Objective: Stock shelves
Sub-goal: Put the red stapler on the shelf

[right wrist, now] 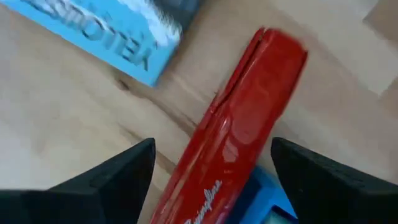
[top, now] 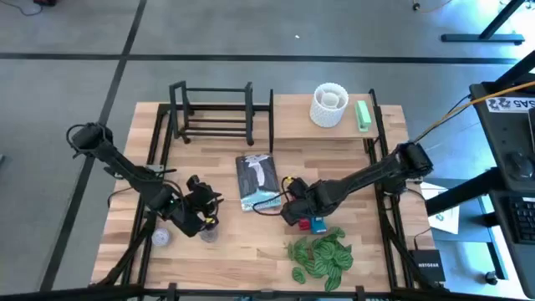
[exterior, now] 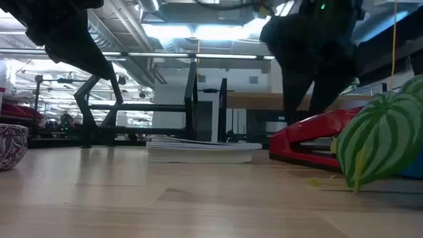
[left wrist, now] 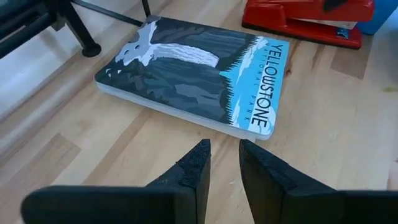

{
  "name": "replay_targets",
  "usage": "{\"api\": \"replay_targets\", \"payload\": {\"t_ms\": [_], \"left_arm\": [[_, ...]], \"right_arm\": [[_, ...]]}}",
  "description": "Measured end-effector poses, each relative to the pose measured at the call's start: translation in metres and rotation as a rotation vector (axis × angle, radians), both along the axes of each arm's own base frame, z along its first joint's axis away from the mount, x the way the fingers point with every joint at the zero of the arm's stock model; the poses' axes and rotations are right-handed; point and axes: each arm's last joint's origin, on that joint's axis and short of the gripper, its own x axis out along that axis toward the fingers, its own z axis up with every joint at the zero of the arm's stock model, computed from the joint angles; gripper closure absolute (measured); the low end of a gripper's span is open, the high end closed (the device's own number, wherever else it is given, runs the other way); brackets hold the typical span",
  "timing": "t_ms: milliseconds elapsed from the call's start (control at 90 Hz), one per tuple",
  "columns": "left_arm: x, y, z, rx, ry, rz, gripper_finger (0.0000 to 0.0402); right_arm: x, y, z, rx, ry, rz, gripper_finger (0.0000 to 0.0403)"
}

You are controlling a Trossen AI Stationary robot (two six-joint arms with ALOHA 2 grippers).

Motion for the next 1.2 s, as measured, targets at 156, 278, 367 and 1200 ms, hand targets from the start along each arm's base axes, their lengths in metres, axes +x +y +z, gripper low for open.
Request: {"api": "replay_targets", "payload": {"t_ms": [156,278,367,1200], "left_arm": [[0.000,0.000,0.000,0.000,0.000,0.000,0.0335],[0.000,0.000,0.000,0.000,0.000,0.000,0.0334],[0.000,0.000,0.000,0.000,0.000,0.000,0.0335],[0.000,0.000,0.000,0.000,-0.001,0.001,0.0335]], "right_arm": [[0.004,0.002,-0.015,-0.003,0.041,-0.003,0.0152],[0.005,0.002,-0.018,0.013,0.039,-0.015,0.0199],[0.007,0.001,-0.018,0.027,0.034,-0.020,0.0242],[-0.092,-0.078,0.203,-0.158,-0.252,-0.238,0.0288]]}}
